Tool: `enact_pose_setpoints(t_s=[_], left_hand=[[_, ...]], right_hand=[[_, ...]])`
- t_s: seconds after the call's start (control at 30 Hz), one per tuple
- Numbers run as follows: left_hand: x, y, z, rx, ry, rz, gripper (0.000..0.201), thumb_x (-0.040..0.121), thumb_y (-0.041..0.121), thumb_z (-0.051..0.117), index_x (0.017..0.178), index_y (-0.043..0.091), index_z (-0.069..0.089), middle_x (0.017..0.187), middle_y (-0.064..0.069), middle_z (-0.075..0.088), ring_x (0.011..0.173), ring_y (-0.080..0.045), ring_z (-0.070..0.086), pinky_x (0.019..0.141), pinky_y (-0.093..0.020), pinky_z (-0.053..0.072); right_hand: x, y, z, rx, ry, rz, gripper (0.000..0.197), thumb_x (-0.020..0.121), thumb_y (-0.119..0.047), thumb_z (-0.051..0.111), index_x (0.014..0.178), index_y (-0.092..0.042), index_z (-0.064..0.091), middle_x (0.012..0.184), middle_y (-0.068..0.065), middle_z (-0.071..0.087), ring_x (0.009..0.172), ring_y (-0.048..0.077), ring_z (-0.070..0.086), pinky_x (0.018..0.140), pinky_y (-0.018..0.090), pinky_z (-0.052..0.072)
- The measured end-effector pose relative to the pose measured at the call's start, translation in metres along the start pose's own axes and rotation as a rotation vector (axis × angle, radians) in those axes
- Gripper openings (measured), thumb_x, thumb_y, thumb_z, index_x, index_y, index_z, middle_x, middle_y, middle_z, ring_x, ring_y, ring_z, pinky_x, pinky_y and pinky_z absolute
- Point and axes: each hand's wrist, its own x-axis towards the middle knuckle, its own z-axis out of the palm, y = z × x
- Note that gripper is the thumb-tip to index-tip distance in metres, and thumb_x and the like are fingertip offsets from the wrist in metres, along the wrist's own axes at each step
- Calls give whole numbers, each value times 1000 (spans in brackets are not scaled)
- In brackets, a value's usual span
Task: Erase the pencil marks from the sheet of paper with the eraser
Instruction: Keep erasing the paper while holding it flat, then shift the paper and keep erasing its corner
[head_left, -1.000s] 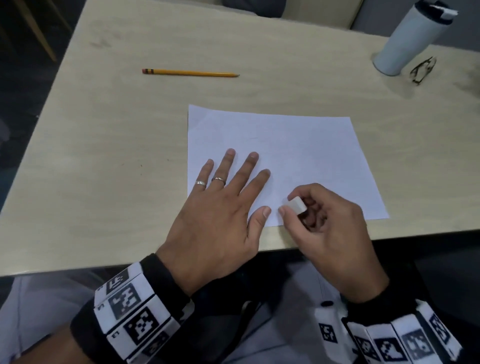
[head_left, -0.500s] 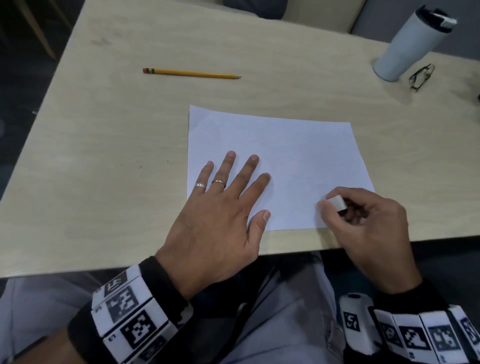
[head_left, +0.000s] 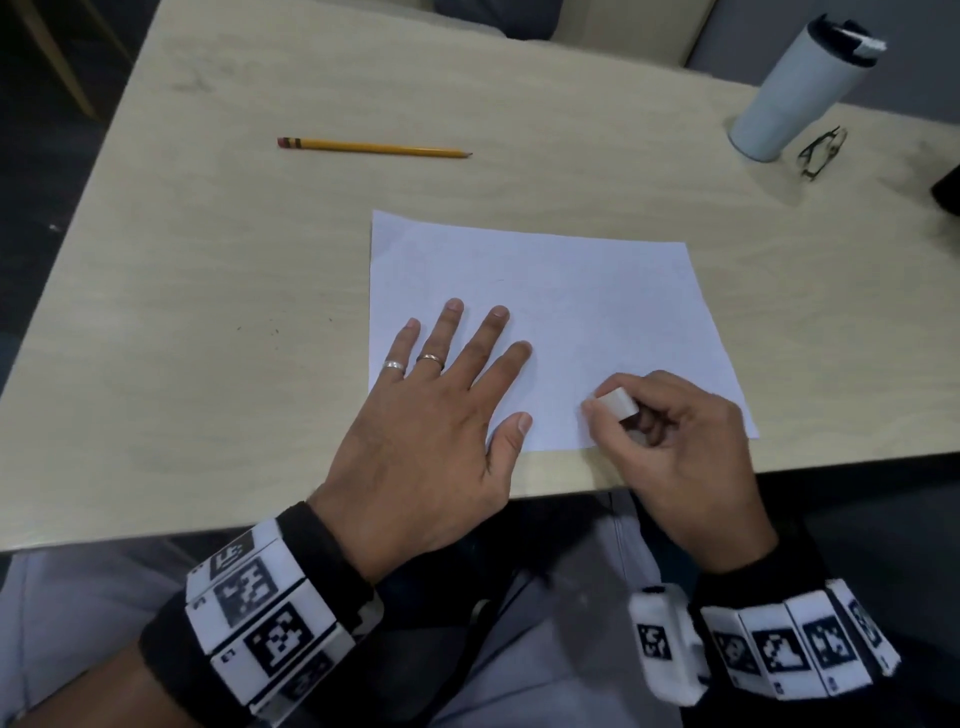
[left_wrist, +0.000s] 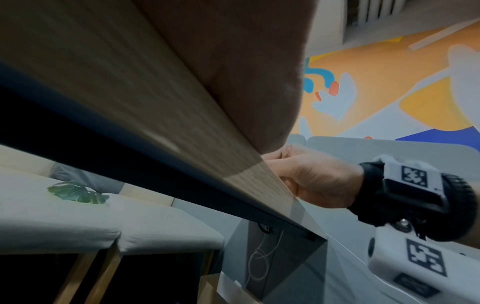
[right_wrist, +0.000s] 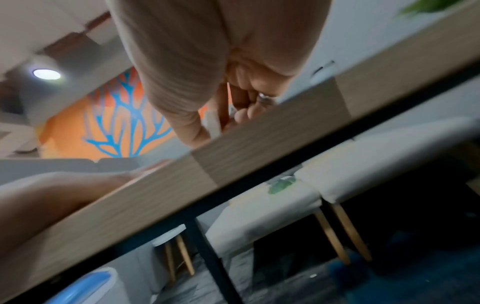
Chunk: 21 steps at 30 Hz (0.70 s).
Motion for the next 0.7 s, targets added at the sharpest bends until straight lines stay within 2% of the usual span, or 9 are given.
enact_pose_setpoints(t_s=[0.13,0.27,0.37,0.43,0.5,0.57,0.63,0.7], left_hand=[[-1,0,0,-1,7,-4,65,108,54,15,168,27,21,177,1,3,163,-27,-5,131,-53,7],[0,0,0,-4,5,0,66,108,55,13,168,28,19,177,1,0,163,-27,-7,131,-52,5],[0,1,0,-13,12,2,66,108,54,14,168,27,21,177,1,2,163,-28,-5,131,-52,5],[-1,1,0,-14,15,-2,66,107,54,14,168,27,21,177,1,2,163,-28,-4,131,-52,5],[-1,1,-1,-13,16,-2,66,107,54,14,168,27,21,177,0,2,163,-28,-4,131,-52,5],[0,1,0,-13,20,-1,66,107,54,15,167,27,22,177,0,3,163,-28,-3,131,-52,5],[0,1,1,-14,20,-2,66,107,54,15,167,27,22,177,0,4,163,-28,-3,131,-52,5],[0,1,1,-18,23,-3,66,107,54,15,167,27,22,177,0,3,163,-28,-4,131,-52,5]], right_hand=[[8,11,-17,-25,79,46,18,94,-11,80,77,-16,75,70,3,59,62,11,48,62,33,43],[-3,-9,2,0,-52,-13,17,93,-11,80,78,-17,75,71,4,57,62,12,48,63,22,41],[3,10,-14,-16,45,52,15,92,-13,81,80,-20,77,73,3,62,63,12,51,65,31,43],[3,6,-17,-27,66,42,18,92,-11,81,78,-21,77,70,-4,61,62,11,53,65,24,42],[-2,-11,-5,-7,-14,-12,18,91,-9,82,77,-19,76,67,-7,56,63,12,53,65,19,40],[-11,-18,7,-23,-90,-59,16,92,-12,82,79,-19,75,68,-4,55,66,17,53,65,26,42],[-10,-5,-1,-24,-66,-27,17,93,-12,82,79,-20,75,69,-4,56,67,17,53,66,27,41],[-5,6,-15,-33,10,9,21,92,-9,82,78,-23,76,70,-7,58,66,14,53,66,23,40]])
